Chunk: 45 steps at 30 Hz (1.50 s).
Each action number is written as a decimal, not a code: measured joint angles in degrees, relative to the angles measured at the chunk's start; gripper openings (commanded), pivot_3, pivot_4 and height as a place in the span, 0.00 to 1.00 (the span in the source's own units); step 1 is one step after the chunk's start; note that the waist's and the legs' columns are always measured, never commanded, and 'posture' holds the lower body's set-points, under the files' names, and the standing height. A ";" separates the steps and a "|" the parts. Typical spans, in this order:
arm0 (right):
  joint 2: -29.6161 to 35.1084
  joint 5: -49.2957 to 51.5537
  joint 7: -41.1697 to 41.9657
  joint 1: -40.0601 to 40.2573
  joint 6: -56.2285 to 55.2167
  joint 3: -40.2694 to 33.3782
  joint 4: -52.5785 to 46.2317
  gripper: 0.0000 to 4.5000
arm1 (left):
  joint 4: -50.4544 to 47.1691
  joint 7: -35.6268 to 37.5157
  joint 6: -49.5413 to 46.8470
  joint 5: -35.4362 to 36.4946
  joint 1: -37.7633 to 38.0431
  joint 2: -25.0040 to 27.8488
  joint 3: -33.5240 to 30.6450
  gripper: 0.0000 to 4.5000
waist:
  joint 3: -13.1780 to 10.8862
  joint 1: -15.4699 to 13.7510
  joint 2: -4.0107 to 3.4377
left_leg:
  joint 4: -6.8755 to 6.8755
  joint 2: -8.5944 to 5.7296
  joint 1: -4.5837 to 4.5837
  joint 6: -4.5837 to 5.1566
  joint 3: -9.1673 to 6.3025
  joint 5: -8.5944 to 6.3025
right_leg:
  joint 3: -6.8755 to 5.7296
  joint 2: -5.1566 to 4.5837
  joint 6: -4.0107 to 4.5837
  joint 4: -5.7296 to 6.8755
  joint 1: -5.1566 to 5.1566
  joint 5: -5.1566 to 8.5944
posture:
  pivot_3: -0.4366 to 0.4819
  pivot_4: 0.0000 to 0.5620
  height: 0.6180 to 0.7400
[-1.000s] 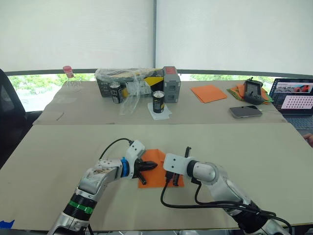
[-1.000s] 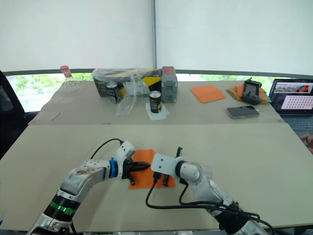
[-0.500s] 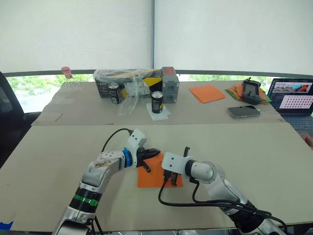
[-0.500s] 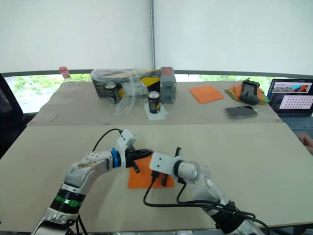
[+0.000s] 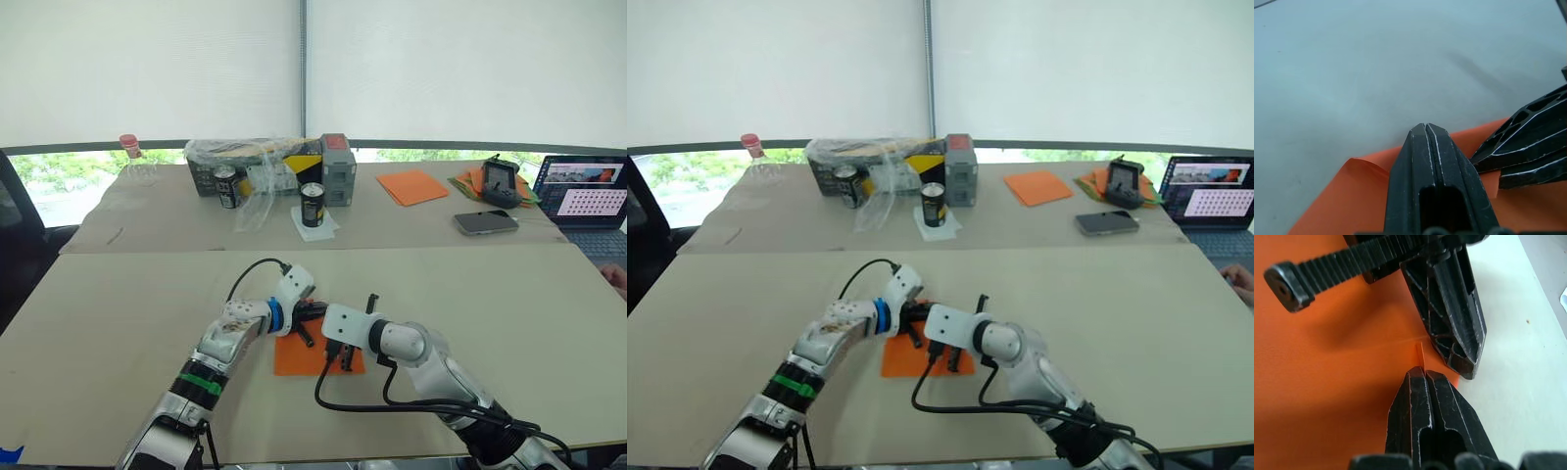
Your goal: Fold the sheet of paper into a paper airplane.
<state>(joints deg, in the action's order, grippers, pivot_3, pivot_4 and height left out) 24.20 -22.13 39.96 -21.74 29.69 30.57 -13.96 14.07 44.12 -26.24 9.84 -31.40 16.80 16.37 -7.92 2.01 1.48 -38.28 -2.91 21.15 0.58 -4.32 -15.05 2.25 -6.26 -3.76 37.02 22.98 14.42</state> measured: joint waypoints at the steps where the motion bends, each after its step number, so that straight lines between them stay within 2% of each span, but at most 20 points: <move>1: 0.01 -0.11 0.00 0.01 0.03 0.00 0.00 0.01 | 0.25 0.04 0.16 -0.17 -0.05 -0.09 -0.01 0.00 | 0.02 -0.02 0.01 | 0.00 0.00 0.00 0.00 0.00 0.00 | 0.00 0.00 0.00 0.00 0.00 0.00 | 0.48 0.27 0.99; 6: 0.06 -0.34 -0.01 0.22 0.04 0.00 -0.19 0.01 | 0.75 0.36 0.71 -0.73 -0.07 -0.46 -0.14 0.00 | 0.08 -0.13 0.01 | 0.00 0.00 0.00 0.00 -0.02 0.00 | -0.02 0.00 0.00 -0.01 -0.02 0.00 | 0.48 0.27 0.99; 11: 0.15 0.71 0.46 1.01 2.19 -2.35 -2.49 0.36 | 0.95 0.60 1.04 -0.76 -0.05 -0.87 -0.10 0.00 | 0.08 -0.82 0.01 | 0.02 -0.03 0.03 0.00 -0.02 0.00 | -0.01 -0.01 -0.01 -0.07 0.01 0.01 | 0.48 0.27 0.99; 16: 1.29 8.39 5.51 4.64 10.51 -9.56 -8.64 0.74 | 0.97 1.53 0.97 -0.75 -0.04 -0.96 -0.10 0.00 | 0.08 -1.29 0.02 | 0.07 -0.06 0.17 0.03 -0.03 -0.02 | -0.03 -0.05 -0.01 -0.26 0.04 0.00 | 0.48 0.27 0.99; 21: 4.71 17.57 10.01 6.33 17.65 -17.30 -12.61 0.74 | 0.98 1.56 0.51 -0.73 -0.02 -1.06 -0.74 0.00 | 0.04 -1.26 0.03 | 0.07 -0.12 0.21 0.04 -0.03 -0.02 | -0.04 -0.11 -0.02 -0.26 0.06 0.01 | 0.48 0.27 0.99; 25: 1.76 21.40 7.59 3.88 18.92 -20.51 -12.56 0.47 | 0.95 1.50 0.10 -0.74 0.02 -1.21 -0.95 0.00 | 0.04 -1.25 0.03 | 0.08 -0.10 0.20 0.03 -0.07 -0.02 | -0.06 -0.09 -0.02 -0.21 0.07 0.01 | 0.48 0.27 0.99; 31: -5.39 24.66 0.66 0.91 18.43 -22.47 -7.33 0.00 | 0.43 1.42 -0.01 -0.74 0.29 -1.51 -0.93 0.00 | 0.03 -1.26 0.03 | 0.10 -0.16 0.27 0.03 -0.06 -0.02 | -0.04 -0.16 -0.02 -0.23 0.15 0.00 | 0.48 0.27 0.99; 39: -8.80 25.31 -4.39 3.38 15.62 -19.78 0.93 0.00 | 0.41 1.49 0.02 -0.76 0.29 -1.47 -0.94 0.00 | 0.03 -1.24 0.02 | 0.13 -0.16 0.27 0.03 -0.06 -0.01 | -0.04 -0.16 -0.02 -0.23 0.18 0.00 | 0.48 0.27 0.99; 45: -9.24 26.69 -6.32 7.19 12.83 -19.78 -0.23 0.00 | 0.43 1.61 0.21 -1.16 0.28 -1.29 -0.78 0.00 | 0.04 -1.24 0.01 | 0.14 -0.15 0.23 0.03 -0.06 -0.02 | -0.05 -0.15 -0.02 -0.23 0.12 0.00 | 0.48 0.27 0.99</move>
<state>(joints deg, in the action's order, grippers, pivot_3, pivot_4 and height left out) 14.96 4.57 33.64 -14.55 42.52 10.79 -14.19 14.50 45.73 -26.03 8.67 -31.12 15.52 15.59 -7.88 0.77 1.49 -38.15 -3.06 21.37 0.60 -4.39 -15.06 2.19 -6.41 -3.78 36.80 23.10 14.43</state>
